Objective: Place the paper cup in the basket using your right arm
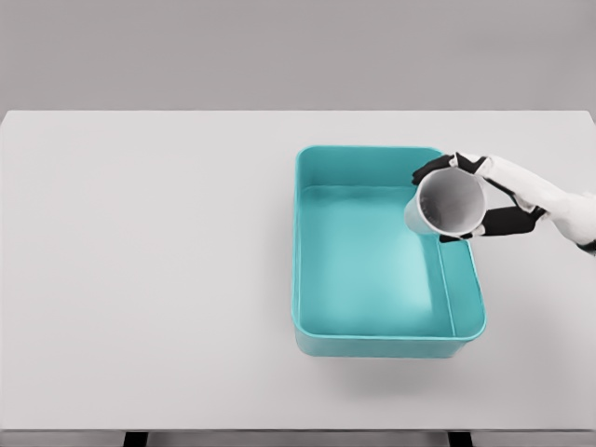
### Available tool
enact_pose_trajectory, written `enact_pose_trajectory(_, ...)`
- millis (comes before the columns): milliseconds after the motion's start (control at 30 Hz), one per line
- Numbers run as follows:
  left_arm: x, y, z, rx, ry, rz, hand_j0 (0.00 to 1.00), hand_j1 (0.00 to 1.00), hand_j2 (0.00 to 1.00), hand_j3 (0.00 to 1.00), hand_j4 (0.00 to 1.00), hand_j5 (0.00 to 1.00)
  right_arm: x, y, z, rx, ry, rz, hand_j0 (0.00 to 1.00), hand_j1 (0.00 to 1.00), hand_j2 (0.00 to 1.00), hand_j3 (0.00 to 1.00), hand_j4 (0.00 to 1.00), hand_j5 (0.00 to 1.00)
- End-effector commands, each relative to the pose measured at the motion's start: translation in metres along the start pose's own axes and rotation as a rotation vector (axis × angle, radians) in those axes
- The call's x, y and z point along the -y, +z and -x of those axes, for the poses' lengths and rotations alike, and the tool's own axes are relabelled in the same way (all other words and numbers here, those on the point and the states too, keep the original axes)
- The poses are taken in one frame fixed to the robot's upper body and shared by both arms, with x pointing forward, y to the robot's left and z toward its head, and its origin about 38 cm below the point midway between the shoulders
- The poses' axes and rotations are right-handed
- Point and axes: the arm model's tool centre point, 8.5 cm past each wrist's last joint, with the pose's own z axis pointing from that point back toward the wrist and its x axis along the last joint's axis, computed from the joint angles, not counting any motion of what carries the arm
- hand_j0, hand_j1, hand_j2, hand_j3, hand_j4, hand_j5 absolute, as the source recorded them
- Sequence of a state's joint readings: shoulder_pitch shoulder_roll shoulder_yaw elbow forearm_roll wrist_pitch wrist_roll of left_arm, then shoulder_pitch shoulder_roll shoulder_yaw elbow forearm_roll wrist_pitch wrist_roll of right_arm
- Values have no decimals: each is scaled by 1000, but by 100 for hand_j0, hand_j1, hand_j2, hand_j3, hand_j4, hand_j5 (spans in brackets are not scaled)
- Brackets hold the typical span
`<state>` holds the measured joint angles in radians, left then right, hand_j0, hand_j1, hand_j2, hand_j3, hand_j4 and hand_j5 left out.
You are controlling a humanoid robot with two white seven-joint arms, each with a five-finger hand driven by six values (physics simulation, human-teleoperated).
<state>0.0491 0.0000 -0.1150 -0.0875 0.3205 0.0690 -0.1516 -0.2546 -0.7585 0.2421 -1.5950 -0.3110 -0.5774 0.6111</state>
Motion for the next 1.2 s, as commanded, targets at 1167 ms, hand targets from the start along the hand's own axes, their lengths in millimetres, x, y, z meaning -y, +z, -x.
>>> enact_pose_trajectory(1167, 0, 0, 0, 0, 0, 0, 100, 100, 100, 100, 100, 100, 75, 17, -34, 51, -119, 251, 100, 100, 100, 100, 100, 100)
